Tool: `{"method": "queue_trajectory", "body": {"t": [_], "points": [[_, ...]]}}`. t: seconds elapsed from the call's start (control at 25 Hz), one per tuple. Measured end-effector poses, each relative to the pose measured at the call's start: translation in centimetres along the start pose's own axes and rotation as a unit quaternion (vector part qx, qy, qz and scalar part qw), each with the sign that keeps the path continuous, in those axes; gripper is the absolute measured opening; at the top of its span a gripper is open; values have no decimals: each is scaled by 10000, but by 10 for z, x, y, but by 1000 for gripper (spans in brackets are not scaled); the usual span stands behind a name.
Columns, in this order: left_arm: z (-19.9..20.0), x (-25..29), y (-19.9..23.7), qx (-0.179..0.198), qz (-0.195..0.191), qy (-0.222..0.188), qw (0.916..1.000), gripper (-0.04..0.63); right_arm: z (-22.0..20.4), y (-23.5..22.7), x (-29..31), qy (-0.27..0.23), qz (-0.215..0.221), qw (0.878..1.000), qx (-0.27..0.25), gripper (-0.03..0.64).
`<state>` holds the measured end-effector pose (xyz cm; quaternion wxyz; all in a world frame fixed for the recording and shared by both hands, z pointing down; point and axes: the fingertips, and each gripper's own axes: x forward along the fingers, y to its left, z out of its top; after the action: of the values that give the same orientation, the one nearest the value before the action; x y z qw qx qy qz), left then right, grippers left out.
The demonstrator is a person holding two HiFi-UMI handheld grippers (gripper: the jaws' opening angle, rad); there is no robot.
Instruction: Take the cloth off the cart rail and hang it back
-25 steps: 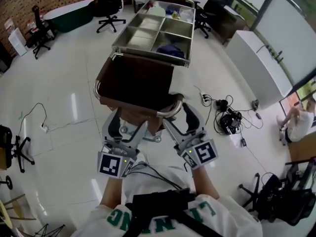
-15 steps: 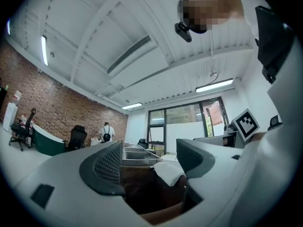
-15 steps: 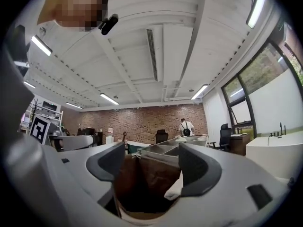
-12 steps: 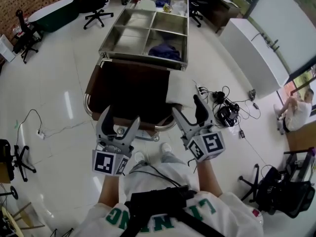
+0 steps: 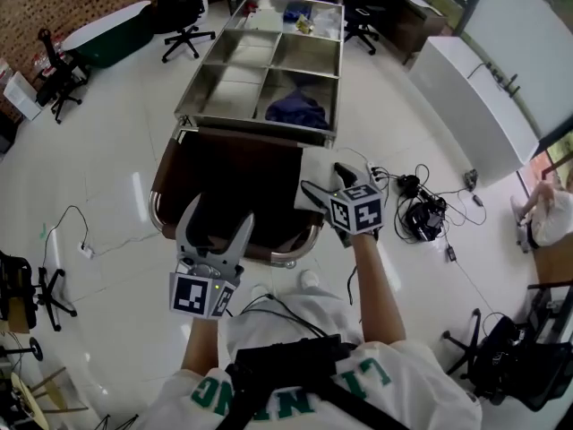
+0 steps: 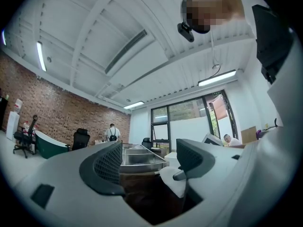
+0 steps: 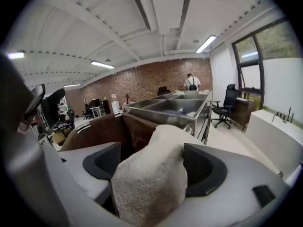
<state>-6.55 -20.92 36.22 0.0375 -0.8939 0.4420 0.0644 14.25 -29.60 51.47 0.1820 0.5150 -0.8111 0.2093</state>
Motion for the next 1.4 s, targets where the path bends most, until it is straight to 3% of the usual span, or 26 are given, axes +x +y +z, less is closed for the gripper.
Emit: {"method": "queue_trajectory", "body": {"t": [0.32,0.48,0.6,0.72,0.84,0.96,1.12,1.4], "points": [[-3,18,4,29,115,6,9999,347,-3,-5,-7,4,61,10000,38,258],[-2,22,7,52,183,0,9998,347,3,-7,-16,-56,103,9999,-50,124],[2,25,15,97,260,-41,9996,347,17,-3,-22,-289,128,9994,-148,118],[6,29,22,109,367,-92,9992,347,57,12,-46,-1151,379,9926,-116,115],[14,29,33,111,505,-168,9985,347,107,38,-77,-2123,730,9741,-263,115],[21,23,41,180,695,-211,9972,347,136,69,-98,-2696,955,9560,-646,115],[23,14,47,214,905,-191,9955,345,142,105,-107,-2923,1172,9446,-923,115],[26,-1,48,207,1070,-263,9937,345,133,125,-97,-2797,1457,9439,-978,115]]}}
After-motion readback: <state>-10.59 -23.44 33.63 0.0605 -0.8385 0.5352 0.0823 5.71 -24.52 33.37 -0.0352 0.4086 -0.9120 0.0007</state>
